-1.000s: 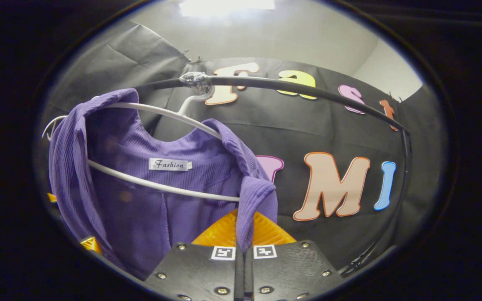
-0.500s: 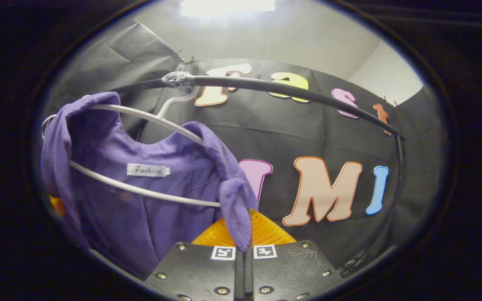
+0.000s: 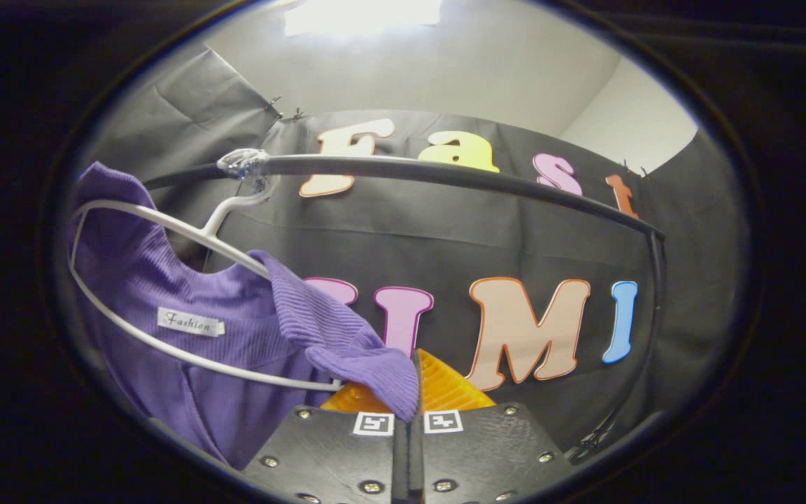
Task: Grasp the clothes on the hanger with both hands and then place them into the laundry hamper below.
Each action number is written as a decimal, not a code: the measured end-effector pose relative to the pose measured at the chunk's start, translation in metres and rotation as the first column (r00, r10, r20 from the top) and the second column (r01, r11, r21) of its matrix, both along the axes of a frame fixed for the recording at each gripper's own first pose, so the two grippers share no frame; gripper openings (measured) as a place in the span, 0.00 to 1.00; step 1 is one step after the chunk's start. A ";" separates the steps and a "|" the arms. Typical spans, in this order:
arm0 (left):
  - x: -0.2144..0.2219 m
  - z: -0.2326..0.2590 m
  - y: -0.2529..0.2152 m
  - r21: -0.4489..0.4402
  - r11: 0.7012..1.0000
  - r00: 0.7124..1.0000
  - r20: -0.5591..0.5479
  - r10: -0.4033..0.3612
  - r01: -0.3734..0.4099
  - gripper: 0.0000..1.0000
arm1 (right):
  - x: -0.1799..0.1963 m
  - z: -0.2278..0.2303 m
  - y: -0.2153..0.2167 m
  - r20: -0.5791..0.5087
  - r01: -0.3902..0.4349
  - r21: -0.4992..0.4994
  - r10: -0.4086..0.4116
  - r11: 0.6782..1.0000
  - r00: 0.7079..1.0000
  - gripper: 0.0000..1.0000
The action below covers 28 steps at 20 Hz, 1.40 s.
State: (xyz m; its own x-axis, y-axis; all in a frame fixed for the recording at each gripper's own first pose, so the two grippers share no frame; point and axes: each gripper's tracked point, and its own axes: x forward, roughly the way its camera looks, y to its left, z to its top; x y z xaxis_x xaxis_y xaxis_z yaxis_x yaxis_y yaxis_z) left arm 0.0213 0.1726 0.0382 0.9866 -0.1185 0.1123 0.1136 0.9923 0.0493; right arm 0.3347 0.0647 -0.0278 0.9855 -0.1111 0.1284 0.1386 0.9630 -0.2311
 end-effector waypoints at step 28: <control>0.136 -0.094 0.099 -0.162 0.965 0.970 -0.163 0.179 -0.205 0.02 | 0.095 -0.160 -0.026 -0.266 -0.005 0.150 0.045 0.989 0.963 0.01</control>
